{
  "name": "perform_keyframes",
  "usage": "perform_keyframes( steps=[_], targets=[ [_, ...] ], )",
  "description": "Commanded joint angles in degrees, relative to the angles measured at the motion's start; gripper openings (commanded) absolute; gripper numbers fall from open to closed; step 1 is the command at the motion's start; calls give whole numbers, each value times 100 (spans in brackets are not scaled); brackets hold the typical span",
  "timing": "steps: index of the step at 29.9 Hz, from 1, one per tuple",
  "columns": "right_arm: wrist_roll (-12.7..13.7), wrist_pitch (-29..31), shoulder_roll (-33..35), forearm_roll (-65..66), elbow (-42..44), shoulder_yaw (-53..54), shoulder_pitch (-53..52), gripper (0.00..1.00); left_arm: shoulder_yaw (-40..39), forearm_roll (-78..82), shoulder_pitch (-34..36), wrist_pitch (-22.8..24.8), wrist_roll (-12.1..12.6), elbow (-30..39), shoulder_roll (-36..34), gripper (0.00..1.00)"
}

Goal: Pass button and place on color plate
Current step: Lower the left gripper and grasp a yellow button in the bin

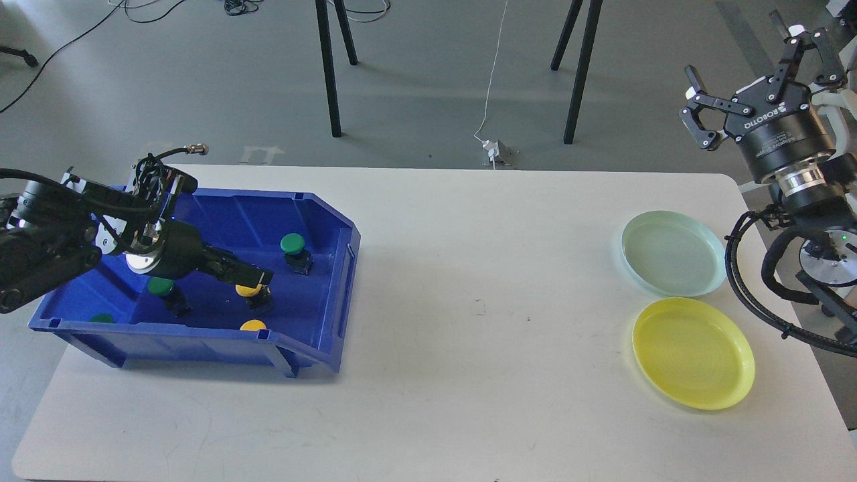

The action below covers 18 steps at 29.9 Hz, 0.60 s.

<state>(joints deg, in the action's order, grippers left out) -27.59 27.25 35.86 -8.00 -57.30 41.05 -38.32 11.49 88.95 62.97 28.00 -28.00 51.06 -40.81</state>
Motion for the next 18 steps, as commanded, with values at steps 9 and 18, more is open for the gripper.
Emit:
perform_keyframes(
  steps=[9, 18],
  targets=[
    [0, 0, 0, 0, 26, 0, 44, 100, -6, -9, -259, 0, 0, -254, 160, 99],
    [0, 0, 0, 0, 35, 0, 62, 100, -15, -18, -329, 0, 0, -545, 389, 98]
  ],
)
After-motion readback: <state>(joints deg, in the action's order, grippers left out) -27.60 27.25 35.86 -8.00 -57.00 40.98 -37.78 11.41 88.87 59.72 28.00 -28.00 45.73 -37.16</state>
